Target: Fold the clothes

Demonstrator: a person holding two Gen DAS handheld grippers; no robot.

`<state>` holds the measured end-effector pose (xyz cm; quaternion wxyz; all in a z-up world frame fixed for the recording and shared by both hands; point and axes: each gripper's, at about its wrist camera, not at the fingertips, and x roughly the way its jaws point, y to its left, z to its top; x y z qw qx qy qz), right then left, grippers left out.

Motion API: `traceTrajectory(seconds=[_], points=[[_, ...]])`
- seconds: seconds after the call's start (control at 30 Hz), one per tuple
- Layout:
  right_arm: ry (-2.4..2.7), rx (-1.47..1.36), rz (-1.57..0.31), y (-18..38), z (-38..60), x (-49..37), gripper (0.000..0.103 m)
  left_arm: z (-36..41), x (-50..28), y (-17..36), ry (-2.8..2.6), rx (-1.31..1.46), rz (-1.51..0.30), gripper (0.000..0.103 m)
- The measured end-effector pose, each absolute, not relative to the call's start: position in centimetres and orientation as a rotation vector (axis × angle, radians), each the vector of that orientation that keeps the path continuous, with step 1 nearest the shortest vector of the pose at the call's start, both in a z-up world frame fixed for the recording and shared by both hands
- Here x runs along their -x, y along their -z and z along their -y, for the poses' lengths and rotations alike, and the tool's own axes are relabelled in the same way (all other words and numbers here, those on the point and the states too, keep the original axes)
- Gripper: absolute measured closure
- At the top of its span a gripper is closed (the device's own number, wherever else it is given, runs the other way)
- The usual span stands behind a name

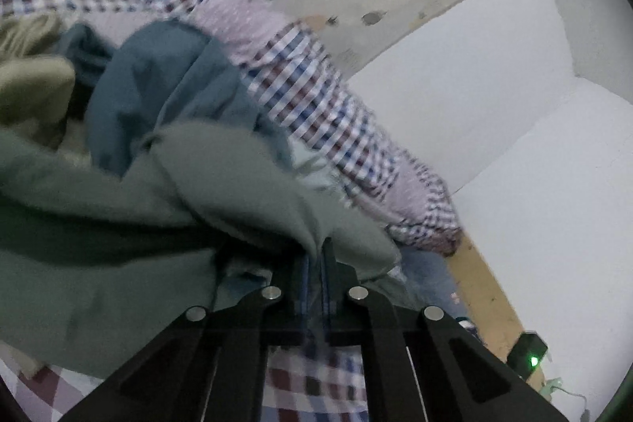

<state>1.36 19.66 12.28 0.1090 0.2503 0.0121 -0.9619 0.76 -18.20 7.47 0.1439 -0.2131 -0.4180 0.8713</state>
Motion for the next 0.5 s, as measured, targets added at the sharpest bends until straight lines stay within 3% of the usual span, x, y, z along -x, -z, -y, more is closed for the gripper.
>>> traceTrajectory(seconds=[0.23,0.5], points=[[2.87,-0.677,0.14,-16.8,-23.6,-11.3,0.1,20.3,-3.5,-10.0,-2.481,0.492,1.218,0.1],[2.856,-0.506,0.159,-21.9,-24.6,-21.8,0.1,22.7,-7.0,-13.5,-2.441,0.305,1.24,0.1]])
